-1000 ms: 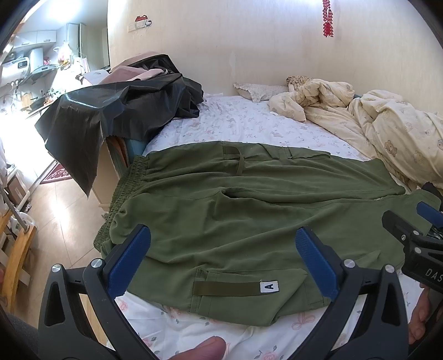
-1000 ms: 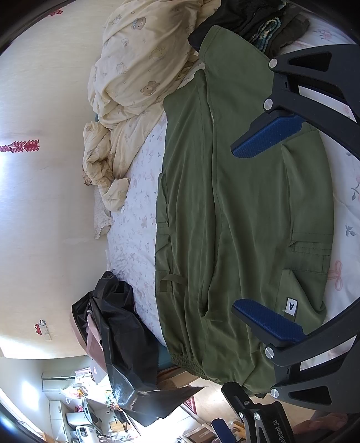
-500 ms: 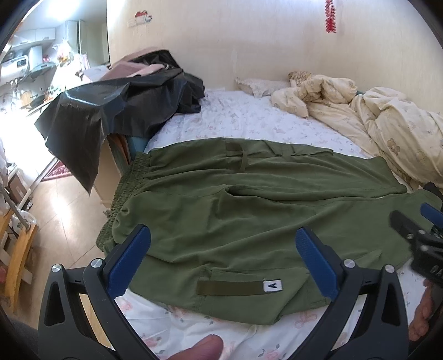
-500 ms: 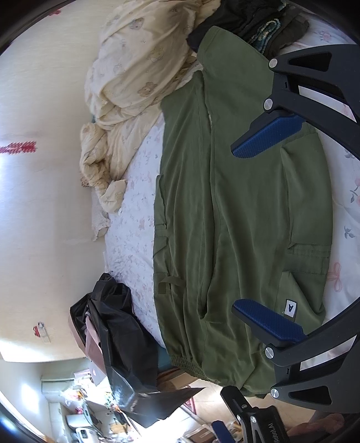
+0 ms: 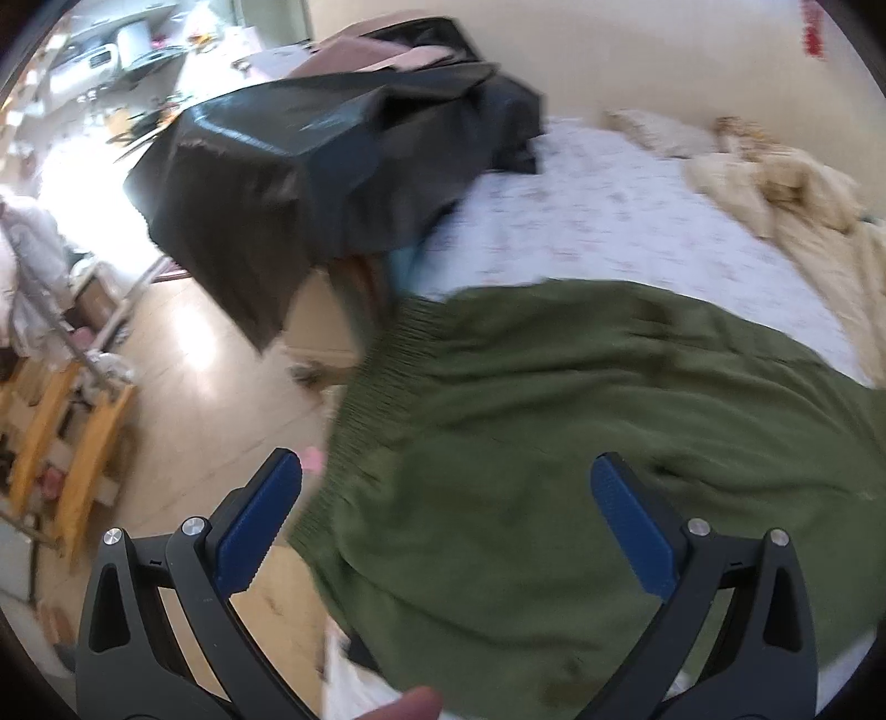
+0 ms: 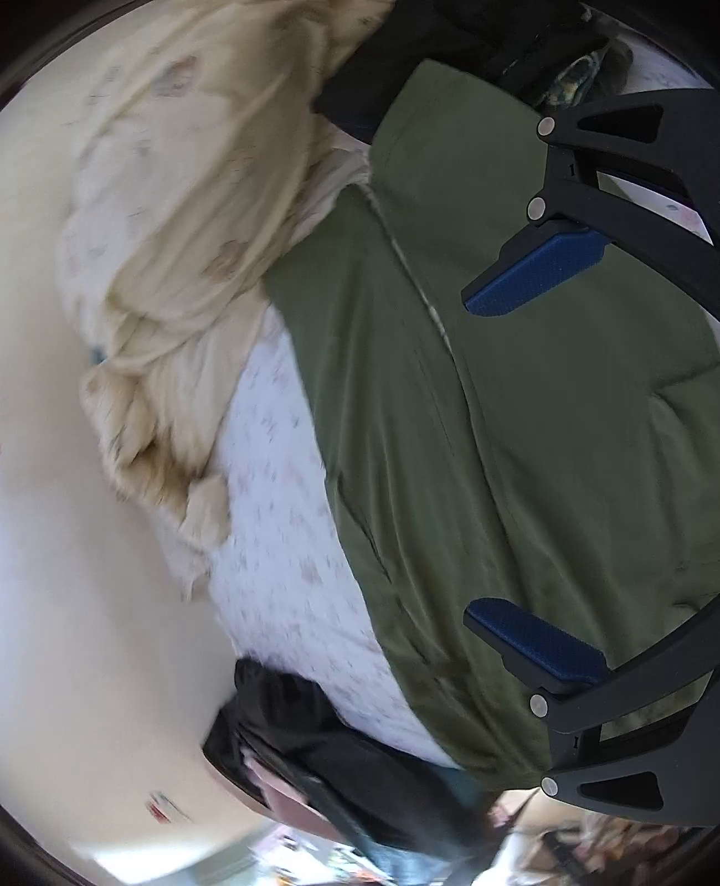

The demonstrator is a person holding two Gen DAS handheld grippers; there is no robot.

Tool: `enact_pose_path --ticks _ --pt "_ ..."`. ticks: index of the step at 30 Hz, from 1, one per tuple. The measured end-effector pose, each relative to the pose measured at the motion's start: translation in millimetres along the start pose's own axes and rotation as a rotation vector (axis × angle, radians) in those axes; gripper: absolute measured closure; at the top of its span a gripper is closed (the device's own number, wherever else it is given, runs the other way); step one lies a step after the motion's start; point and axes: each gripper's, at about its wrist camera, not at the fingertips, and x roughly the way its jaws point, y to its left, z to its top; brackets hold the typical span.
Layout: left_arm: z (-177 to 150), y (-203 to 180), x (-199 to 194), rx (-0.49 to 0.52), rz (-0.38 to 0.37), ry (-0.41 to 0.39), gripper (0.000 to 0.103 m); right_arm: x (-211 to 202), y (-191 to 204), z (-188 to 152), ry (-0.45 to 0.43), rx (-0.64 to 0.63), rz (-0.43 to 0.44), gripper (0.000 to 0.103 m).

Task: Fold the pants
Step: 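Grasp the elastic waistband with the left gripper while the right tool moves over the pants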

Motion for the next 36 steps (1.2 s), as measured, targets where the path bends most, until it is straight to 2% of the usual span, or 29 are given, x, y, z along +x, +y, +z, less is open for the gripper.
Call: enact_pose_path --ticks 4,7,10,13,17,20,23,27,32,36 --pt "28 18 49 0.041 0.061 -0.010 0.000 30 -20 28 0.028 -0.008 -0.077 0.000" --pt "47 21 86 0.118 0.049 -0.003 0.000 47 -31 39 0.036 -0.020 -0.135 0.000" --pt "57 17 121 0.166 0.046 0.050 0.000 63 -41 43 0.055 -0.027 -0.168 0.000" --pt "64 16 157 0.173 0.051 0.091 0.001 81 -44 42 0.076 -0.048 -0.199 0.000" --pt "70 17 200 0.175 0.038 0.137 0.012 100 -49 34 0.106 -0.043 -0.204 0.000" --pt "75 15 224 0.194 0.009 0.151 0.012 106 -49 25 0.116 -0.047 -0.202 0.000" --pt "76 12 240 0.218 0.038 0.148 0.012 107 -47 14 0.117 -0.056 -0.208 0.000" --pt "73 4 239 0.213 0.086 0.126 0.013 109 -48 5 0.116 -0.043 -0.206 0.000" --pt "66 -4 234 0.236 0.139 0.127 0.040 109 -46 3 0.113 -0.036 -0.202 0.000" --pt "61 -10 227 0.259 0.179 0.131 0.056 107 -47 2 0.111 -0.038 -0.205 0.000"
